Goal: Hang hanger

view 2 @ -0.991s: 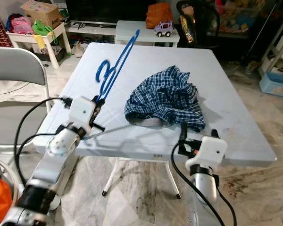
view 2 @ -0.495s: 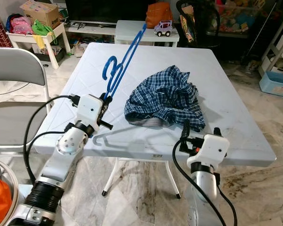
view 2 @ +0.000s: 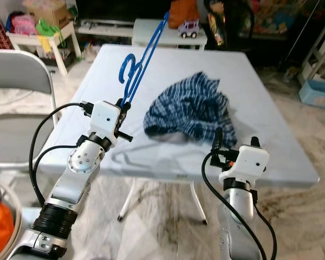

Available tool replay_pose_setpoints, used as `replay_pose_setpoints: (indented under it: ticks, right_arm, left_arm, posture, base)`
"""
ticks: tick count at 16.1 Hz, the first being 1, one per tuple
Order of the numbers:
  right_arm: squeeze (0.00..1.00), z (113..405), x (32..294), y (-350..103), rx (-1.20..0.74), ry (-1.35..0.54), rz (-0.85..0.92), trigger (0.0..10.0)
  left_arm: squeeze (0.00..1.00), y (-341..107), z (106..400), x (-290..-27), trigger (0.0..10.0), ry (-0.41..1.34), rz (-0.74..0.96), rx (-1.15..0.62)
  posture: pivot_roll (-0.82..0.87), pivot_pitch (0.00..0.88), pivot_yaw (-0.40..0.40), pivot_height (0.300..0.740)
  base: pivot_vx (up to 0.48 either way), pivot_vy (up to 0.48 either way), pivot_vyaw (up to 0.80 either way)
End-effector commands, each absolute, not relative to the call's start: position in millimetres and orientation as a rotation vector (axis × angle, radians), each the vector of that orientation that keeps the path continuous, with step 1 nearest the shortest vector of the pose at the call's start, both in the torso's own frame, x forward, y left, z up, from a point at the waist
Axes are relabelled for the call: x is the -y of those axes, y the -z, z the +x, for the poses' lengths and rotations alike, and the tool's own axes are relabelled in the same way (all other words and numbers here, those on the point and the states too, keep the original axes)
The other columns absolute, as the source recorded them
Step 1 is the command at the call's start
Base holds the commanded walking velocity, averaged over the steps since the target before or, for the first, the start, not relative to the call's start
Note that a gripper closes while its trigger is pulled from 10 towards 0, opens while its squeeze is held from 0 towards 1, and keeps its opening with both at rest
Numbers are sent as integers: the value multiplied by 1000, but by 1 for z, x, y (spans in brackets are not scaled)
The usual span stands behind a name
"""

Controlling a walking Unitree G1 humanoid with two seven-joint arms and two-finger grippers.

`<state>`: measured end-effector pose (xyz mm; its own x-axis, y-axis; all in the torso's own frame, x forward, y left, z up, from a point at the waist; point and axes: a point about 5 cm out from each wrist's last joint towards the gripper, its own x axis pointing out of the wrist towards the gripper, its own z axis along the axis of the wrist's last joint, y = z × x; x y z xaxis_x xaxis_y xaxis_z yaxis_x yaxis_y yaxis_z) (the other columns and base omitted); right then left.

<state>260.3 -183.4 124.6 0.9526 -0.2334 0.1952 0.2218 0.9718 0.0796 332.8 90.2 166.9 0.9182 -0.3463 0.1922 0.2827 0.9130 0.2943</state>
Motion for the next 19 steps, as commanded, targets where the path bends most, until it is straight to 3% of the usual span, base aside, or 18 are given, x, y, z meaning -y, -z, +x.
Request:
replay_pose_setpoints:
  ticks: [1,12,19]
  right_arm:
    - [0,258,184,-121,188,237,57,10000]
    - [0,257,187,-125,196,260,54,10000]
    - [0,250,194,-123,174,279,32,10000]
  left_arm:
    - [0,-168,331,-89,10000,328,263,255]
    - [0,-163,328,-78,10000,366,252,240]
    - [0,-127,323,-75,10000,422,262,122]
  posture:
    - [168,0,-76,740]
    - [138,0,-68,740]
    - [113,13,-85,740]
  base:
    - [-289,0,0]
    - [-273,0,0]
    - [0,0,0]
